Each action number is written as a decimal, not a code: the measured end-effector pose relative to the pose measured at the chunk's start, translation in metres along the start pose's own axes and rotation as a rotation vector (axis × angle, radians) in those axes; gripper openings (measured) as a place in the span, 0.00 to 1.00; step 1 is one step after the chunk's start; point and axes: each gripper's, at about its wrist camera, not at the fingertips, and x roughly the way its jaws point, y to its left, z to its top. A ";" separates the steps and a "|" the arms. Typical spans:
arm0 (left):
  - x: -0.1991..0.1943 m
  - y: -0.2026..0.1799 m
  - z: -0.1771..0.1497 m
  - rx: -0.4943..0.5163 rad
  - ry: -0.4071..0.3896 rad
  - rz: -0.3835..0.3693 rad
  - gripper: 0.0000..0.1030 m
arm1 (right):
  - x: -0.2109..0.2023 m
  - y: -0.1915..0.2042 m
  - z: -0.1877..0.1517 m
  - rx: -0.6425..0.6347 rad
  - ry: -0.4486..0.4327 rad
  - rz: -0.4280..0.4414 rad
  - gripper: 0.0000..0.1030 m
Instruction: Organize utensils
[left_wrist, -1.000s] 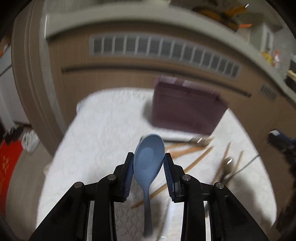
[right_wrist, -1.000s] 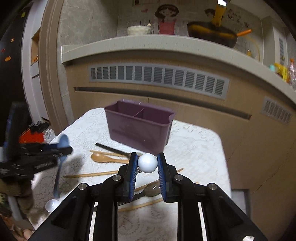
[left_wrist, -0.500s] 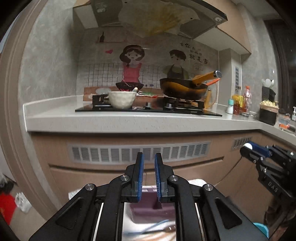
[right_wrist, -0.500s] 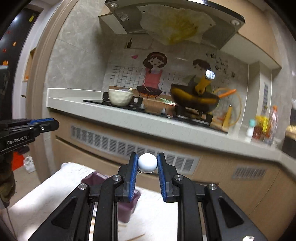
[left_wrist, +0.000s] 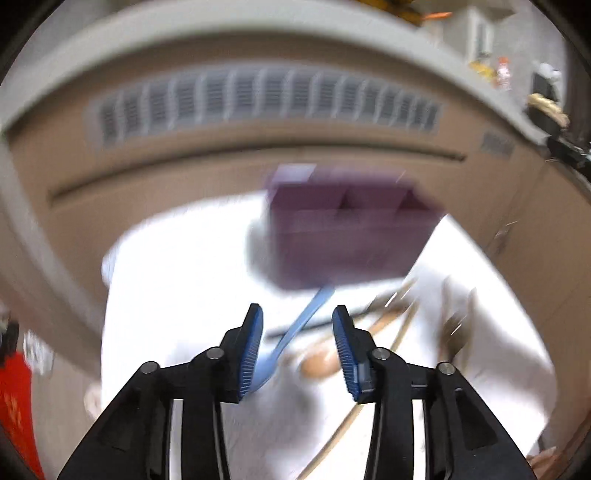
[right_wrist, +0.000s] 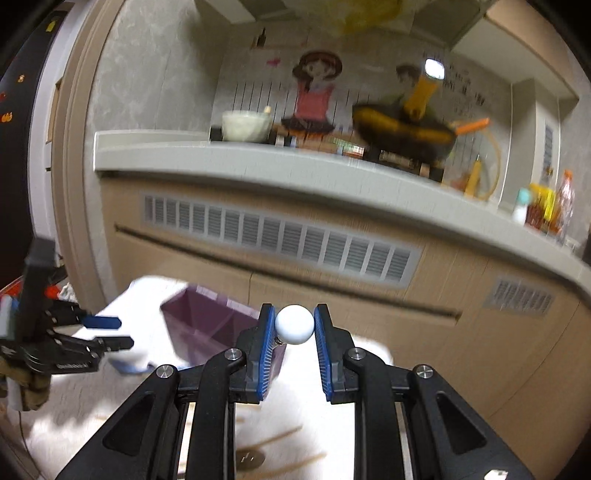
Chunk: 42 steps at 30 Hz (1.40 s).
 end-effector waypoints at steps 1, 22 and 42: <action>0.007 0.006 -0.012 -0.026 0.021 0.015 0.44 | 0.002 0.001 -0.007 0.007 0.018 0.014 0.20; 0.072 0.005 0.015 0.144 0.205 0.018 0.47 | 0.037 0.022 -0.084 0.032 0.195 0.104 0.20; 0.075 -0.020 -0.010 0.057 0.309 -0.047 0.13 | 0.011 0.032 -0.081 0.028 0.158 0.110 0.20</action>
